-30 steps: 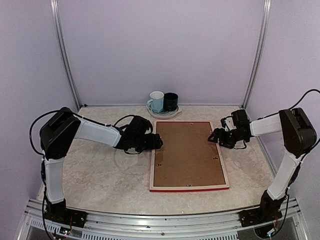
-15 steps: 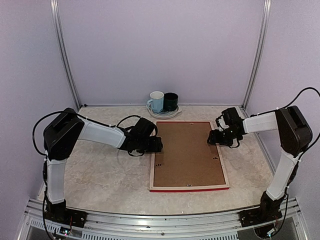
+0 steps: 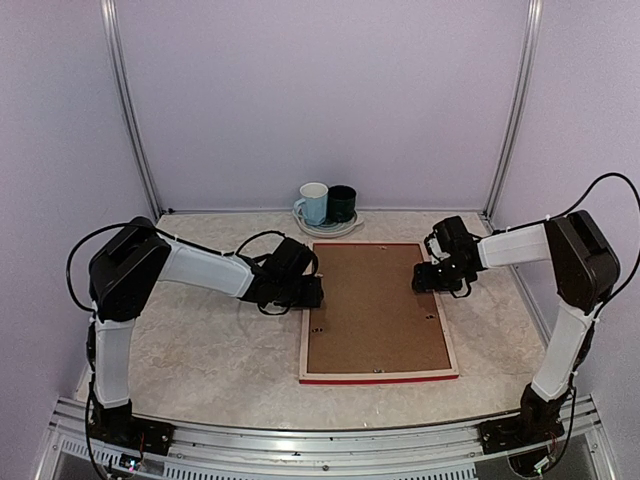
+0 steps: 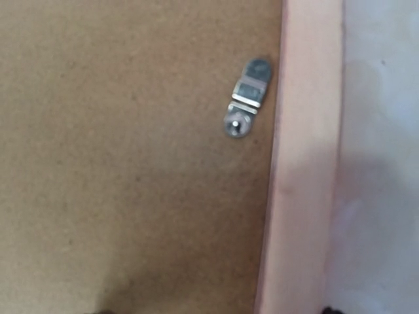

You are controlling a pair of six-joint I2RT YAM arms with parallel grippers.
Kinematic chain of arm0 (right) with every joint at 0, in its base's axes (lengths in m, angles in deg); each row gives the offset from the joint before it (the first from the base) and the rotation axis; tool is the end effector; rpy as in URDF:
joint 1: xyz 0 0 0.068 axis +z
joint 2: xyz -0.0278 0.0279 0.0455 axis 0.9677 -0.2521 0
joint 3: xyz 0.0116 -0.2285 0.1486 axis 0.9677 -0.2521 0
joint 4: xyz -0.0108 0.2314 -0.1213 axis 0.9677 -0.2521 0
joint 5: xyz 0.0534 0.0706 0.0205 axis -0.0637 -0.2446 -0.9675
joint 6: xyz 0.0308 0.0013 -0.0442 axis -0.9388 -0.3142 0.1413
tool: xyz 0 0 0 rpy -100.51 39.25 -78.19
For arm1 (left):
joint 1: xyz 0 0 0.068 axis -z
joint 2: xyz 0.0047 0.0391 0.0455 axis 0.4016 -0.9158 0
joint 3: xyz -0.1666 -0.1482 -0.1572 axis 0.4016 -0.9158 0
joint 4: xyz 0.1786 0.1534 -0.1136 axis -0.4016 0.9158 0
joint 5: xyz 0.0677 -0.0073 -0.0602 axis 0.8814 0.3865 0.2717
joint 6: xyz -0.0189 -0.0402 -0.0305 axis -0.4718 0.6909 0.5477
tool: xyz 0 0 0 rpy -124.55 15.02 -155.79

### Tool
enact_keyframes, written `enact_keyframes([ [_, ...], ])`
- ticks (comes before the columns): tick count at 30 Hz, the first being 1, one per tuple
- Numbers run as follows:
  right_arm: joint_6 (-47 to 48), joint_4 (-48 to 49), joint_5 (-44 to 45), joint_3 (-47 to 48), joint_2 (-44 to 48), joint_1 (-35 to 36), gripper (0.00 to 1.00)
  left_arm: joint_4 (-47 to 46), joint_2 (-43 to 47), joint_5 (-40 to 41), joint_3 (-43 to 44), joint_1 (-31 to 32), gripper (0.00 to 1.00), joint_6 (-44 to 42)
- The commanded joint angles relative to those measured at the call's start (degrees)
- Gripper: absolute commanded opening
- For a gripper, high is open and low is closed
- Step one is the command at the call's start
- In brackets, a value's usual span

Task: Put the photo into the frame
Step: Place the photo frame at the center of the board.

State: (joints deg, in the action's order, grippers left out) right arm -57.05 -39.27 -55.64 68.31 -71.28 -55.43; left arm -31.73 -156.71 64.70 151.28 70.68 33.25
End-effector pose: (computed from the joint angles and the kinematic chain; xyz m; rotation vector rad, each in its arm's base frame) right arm 0.3433 0.1245 0.1435 -0.0193 2.5834 0.2480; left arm 0.3037 -0.3172 0.1264 0.1967 2.4367 -0.4587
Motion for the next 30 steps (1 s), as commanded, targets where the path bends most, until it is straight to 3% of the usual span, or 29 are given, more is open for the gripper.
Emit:
enact_keyframes([
  [1, 1.8, -4.3, 4.2, -0.7, -1.4, 2.5, 0.72, 4.7, -2.2, -2.1, -1.0, 2.1, 0.56, -1.3],
  [8, 1.6, -3.2, 2.0, -3.3, -0.4, 4.6, 0.67, 4.3, 0.6, -1.9, -5.7, 4.1, 0.55, -0.9],
  [21, -1.5, -1.2, -2.6, -12.8, 9.6, 8.3, 0.64, 0.9, 12.8, -1.9, -20.4, 6.2, 0.53, 2.8],
  [25, -1.4, -3.5, 2.1, -12.6, 12.3, 8.3, 0.66, 2.5, 16.4, 0.8, -20.3, 6.3, 0.56, 3.0],
  [30, 0.8, -9.0, 5.3, -5.1, 12.9, 7.7, 0.75, 5.1, 19.6, 4.2, -15.2, 3.5, 0.62, 0.8],
])
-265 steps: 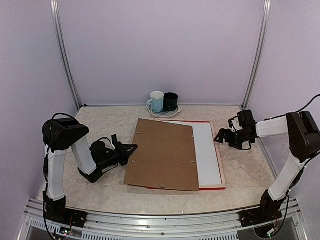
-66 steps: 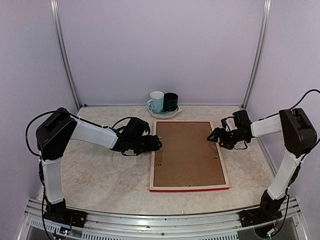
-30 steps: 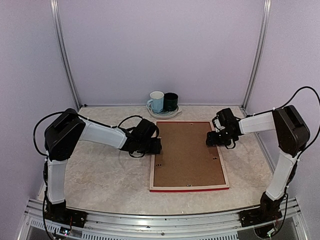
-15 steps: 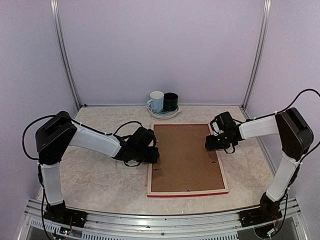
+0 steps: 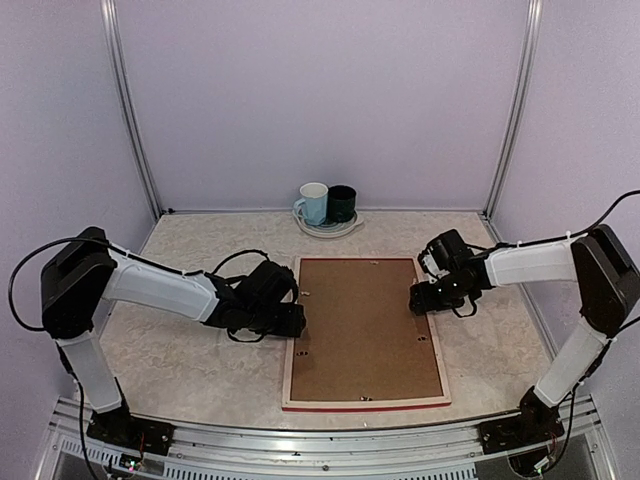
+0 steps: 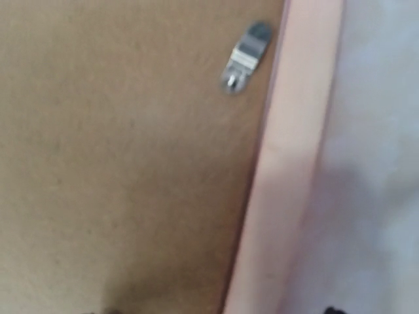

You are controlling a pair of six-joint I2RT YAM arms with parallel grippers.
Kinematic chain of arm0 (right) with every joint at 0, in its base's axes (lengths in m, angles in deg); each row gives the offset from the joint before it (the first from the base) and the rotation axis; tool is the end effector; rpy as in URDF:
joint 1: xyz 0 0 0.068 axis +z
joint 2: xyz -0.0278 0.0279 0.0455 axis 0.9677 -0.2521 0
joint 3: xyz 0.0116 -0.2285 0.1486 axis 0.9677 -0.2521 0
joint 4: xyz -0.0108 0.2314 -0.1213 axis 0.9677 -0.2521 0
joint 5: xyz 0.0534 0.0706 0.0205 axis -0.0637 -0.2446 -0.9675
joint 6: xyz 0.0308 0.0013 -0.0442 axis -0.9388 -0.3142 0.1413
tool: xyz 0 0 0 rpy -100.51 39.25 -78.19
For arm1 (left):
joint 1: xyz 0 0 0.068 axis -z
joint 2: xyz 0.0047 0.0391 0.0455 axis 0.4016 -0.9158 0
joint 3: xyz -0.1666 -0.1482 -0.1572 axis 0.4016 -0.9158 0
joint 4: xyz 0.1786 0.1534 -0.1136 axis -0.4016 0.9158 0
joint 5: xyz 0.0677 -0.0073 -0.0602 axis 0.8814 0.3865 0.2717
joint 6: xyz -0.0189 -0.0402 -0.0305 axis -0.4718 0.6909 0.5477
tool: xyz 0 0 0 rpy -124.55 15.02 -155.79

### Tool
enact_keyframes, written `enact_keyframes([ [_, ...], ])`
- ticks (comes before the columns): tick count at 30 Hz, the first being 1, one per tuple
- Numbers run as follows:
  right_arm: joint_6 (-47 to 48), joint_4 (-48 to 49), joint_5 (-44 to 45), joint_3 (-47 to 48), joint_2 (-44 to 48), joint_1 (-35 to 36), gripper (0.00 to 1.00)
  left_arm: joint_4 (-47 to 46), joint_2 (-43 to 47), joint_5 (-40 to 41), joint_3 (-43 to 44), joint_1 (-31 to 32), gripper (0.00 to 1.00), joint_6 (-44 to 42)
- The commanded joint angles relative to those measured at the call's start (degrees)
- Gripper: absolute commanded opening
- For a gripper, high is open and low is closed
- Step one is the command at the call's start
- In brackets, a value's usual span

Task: Put the photo into the frame
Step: Place the photo frame at the center of the board, then press the backboard against the photo.

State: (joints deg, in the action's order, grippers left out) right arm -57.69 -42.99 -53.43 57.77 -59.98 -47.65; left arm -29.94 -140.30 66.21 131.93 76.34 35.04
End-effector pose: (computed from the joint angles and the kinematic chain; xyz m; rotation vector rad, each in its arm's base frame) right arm 0.2759 0.1434 0.1524 -0.1701 2.6270 0.2304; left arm 0.2207 -0.2782 0.1382 0.2854 2.5000 -0.4217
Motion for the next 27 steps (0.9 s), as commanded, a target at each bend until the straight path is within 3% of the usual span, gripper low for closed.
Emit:
enact_keyframes([
  [1, 1.8, -6.2, 3.3, 7.0, 1.5, -0.4, 0.76, 3.6, 3.4, 2.7, 5.5, -3.0, 0.62, -1.6],
  [5, 2.9, -8.2, 4.4, 12.9, -0.3, -1.3, 0.83, 4.2, 2.2, 3.1, 10.6, -6.2, 0.66, -4.2],
  [12, 4.9, -9.2, 8.3, 20.5, -7.4, -1.9, 0.98, 6.3, -7.9, 5.2, 21.1, -10.2, 0.76, -8.9],
  [18, 5.6, -9.5, 10.9, 26.6, -15.1, -3.0, 0.99, 6.9, -16.4, 4.8, 27.0, -12.6, 0.76, -10.9],
  [27, 5.4, -9.8, 13.3, 33.6, -22.9, -4.4, 0.99, 8.2, -20.0, 4.5, 31.6, -12.7, 0.76, -12.3],
])
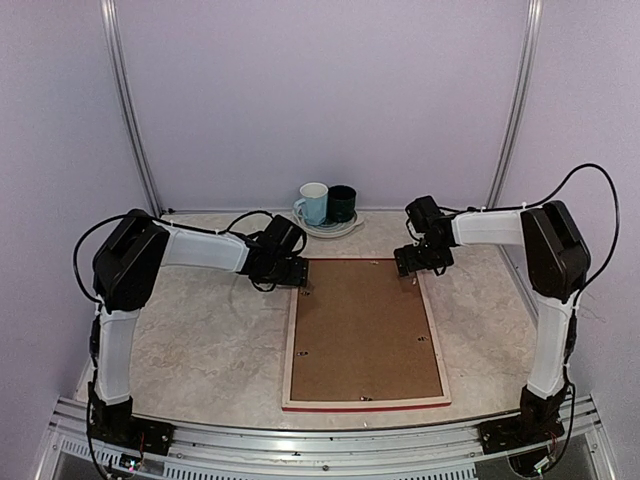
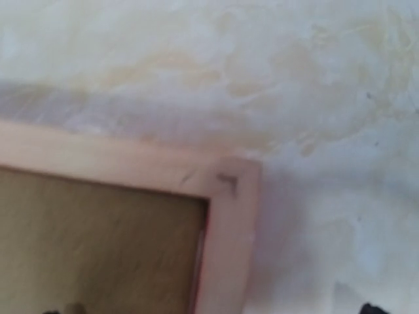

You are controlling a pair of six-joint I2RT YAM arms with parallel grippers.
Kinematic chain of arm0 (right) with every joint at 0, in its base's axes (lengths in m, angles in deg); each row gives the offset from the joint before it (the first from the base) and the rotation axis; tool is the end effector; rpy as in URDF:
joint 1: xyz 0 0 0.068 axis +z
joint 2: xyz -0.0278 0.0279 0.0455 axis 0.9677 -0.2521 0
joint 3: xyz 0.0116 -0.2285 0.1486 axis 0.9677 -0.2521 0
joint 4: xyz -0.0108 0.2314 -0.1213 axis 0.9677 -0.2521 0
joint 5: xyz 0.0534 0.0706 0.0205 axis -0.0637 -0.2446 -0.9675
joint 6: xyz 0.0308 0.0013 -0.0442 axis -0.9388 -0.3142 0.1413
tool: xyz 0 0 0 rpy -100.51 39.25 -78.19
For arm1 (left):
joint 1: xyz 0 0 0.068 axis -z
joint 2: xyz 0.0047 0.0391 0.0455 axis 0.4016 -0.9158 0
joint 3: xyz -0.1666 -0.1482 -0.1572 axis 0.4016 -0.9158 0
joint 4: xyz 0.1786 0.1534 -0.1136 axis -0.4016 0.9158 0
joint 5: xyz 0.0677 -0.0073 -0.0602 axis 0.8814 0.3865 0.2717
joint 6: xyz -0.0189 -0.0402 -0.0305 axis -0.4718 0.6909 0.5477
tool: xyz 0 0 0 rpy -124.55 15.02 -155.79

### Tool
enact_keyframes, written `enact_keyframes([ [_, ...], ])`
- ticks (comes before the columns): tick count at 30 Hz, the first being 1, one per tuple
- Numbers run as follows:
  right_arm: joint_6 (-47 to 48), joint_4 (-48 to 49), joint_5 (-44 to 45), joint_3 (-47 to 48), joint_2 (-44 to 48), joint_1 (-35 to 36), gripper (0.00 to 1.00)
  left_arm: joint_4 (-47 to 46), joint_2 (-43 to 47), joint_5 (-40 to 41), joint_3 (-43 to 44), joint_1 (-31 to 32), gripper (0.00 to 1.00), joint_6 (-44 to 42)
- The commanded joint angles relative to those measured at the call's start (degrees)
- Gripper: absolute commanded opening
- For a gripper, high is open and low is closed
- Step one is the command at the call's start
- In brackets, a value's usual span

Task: Put the photo into the frame
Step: Press the backboard against the photo.

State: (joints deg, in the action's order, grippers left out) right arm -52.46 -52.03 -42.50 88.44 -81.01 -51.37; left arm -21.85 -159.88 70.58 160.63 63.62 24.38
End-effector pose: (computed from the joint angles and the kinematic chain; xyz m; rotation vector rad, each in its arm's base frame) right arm 0.3899 0.1648 0.1673 -0.1314 2.5574 -0.0548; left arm 0.3579 -0.2874 0.1385 0.1979 2.4288 -0.1815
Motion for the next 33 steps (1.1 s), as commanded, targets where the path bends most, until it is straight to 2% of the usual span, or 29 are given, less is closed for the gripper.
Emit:
enact_keyframes([
  [1, 0.2, -0.9, 2.4, 3.7, -2.5, -0.9, 0.99, 0.1, -0.6, 0.0, 3.1, 0.0, 0.76, -1.8],
  [8, 0.1, -2.6, 2.4, 8.6, -7.0, -1.0, 0.99, 1.4, -2.4, 0.9, 6.2, 0.5, 0.76, -3.3],
  [17, 0.2, -2.1, 2.9, 6.9, -8.2, -1.0, 0.99, 6.9, -8.4, 5.5, 12.6, 2.4, 0.76, -5.8],
  [23, 0.6, -1.2, 3.0, 3.8, -7.3, -1.0, 0.99, 8.7, -9.6, 7.1, 12.8, 3.1, 0.76, -5.9],
  [33, 0.9, -1.8, 2.6, 3.9, -6.9, -0.9, 0.99, 9.5, -10.0, 6.8, 12.3, 2.9, 0.74, -5.5],
])
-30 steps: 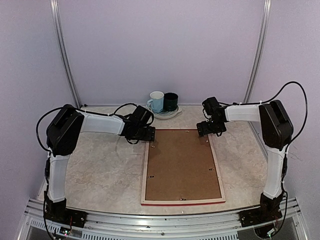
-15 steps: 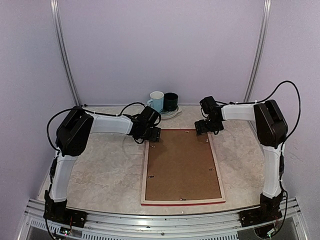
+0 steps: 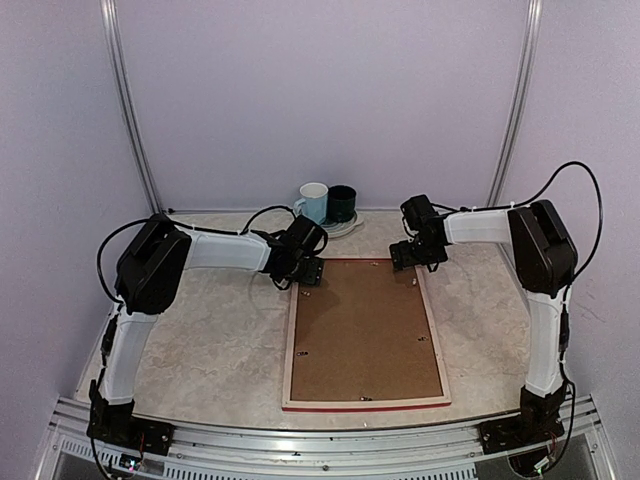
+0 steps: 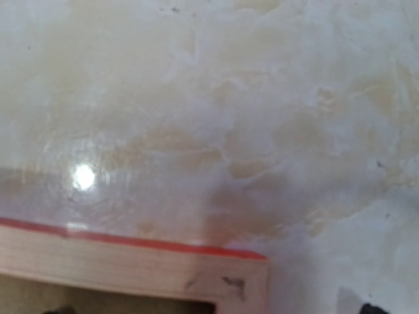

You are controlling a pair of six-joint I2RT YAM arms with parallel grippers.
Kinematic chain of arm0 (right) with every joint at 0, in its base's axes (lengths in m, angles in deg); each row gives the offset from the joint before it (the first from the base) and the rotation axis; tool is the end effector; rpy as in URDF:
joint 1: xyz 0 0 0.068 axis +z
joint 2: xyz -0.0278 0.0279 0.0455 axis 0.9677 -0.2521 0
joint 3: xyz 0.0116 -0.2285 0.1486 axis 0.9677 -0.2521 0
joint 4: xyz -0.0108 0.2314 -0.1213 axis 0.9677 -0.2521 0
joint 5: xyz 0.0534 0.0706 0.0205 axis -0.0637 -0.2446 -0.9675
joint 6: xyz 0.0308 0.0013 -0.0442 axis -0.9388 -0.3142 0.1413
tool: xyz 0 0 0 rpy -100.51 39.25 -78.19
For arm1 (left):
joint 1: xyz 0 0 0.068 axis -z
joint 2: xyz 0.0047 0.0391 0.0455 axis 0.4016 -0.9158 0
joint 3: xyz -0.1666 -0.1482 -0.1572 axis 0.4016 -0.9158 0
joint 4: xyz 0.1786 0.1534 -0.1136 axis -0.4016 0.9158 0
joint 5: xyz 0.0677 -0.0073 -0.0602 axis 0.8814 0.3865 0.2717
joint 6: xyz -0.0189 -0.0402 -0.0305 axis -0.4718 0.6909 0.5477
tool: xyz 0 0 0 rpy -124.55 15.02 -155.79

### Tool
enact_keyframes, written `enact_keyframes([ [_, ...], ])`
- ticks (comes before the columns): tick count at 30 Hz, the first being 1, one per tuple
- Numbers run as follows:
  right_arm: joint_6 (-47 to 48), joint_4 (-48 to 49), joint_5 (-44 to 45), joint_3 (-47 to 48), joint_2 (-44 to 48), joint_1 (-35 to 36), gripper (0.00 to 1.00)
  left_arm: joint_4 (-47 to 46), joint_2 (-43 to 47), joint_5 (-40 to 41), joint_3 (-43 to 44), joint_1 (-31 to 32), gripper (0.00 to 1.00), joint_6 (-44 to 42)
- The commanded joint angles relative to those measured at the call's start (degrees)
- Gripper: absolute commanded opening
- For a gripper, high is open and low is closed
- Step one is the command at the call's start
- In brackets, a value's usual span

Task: Put the photo into the frame
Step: Press the backboard against the photo.

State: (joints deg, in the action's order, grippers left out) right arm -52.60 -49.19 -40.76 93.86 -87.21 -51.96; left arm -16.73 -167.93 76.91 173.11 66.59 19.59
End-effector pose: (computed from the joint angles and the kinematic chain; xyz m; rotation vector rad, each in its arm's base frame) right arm 0.4168 0.1705 0.1528 -0.0960 2.5162 -0.0776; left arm 0.3711 -0.3271 0.1341 0.3124 2.3778 -0.0406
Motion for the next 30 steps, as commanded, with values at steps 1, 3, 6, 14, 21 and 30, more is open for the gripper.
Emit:
enact_keyframes([
  [1, 1.0, -4.8, 0.5, -1.1, -0.3, -0.3, 0.99, 4.1, -1.6, 0.5, -0.2, -0.2, 0.74, -0.5],
  [3, 1.0, -5.3, 0.0, -0.4, 0.9, -0.3, 0.99, 3.5, -0.2, 0.5, -0.3, -0.3, 0.74, -0.2],
  [6, 1.0, -6.1, -0.7, 0.2, 3.4, -0.3, 0.99, 3.1, 2.6, 0.8, 0.0, -0.2, 0.75, 0.0],
  [14, 0.6, -5.5, -0.7, -5.1, 11.5, -0.3, 0.99, 2.8, 9.5, 0.8, -0.9, 3.2, 0.75, -1.3],
  [21, 0.1, -3.2, -1.7, -14.6, 17.3, 0.0, 0.99, 2.2, 11.2, -2.9, -2.5, 11.2, 0.75, -3.0],
  [30, -0.3, -2.4, -3.4, -24.8, 28.3, 2.0, 0.99, 2.7, 10.3, -9.4, -5.5, 18.6, 0.75, -4.0],
])
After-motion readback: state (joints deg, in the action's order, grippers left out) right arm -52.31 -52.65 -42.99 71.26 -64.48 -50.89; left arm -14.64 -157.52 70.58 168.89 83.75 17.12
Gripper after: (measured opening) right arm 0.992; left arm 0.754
